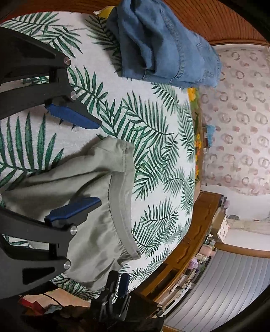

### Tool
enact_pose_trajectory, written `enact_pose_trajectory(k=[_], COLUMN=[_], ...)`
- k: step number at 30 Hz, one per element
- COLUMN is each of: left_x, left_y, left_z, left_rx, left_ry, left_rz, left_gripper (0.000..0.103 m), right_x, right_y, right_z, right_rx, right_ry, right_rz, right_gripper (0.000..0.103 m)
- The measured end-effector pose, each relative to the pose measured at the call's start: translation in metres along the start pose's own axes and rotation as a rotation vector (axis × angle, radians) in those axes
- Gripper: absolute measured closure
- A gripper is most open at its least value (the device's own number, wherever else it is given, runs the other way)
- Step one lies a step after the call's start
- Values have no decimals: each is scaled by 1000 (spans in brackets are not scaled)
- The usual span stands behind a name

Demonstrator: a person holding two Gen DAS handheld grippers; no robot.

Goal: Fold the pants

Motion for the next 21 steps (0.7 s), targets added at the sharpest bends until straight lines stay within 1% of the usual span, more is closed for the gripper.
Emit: enact_pose_trajectory(k=[2,8,15,16,19,20,21], left_x=[2,11,15,15,15,15,15], left_y=[-2,-8,-8,-8,-10,-10,-10], left_z=[0,4,4,4,4,4,4], left_rx=[-14,-25,-18,-18,-20,-19,-18], left_ry=[-4,-26,-25,-25,-23,-23,-24], left_rz=[10,5,1,0,-1,-1,0], left_gripper=[34,34,34,34,34,34,34], right_x=[0,17,19,19,21,21,21], right_y=[-2,-4,-7,-9,-13,-14,-16], right_z=[-1,-1,-3,-4,-4,-4,-4], right_rx=[-4,-12,-26,-31,-40,-43,-48], right_ry=[-7,-40,-20,-18,-9,-7,-4], right_rz=[-14,0,21,26,29,29,22], right_gripper=[47,47,47,48,56,60,67])
Point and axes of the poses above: each gripper's, at about its wrist camera, not at the fingertips, and x roughly the way its jaws point, y to its right, z to its underside, the point moved 7 cm from there along x, roughly the way its jaws point, and after that the axes turned 15 degrees about z, right-handed, at the moved point
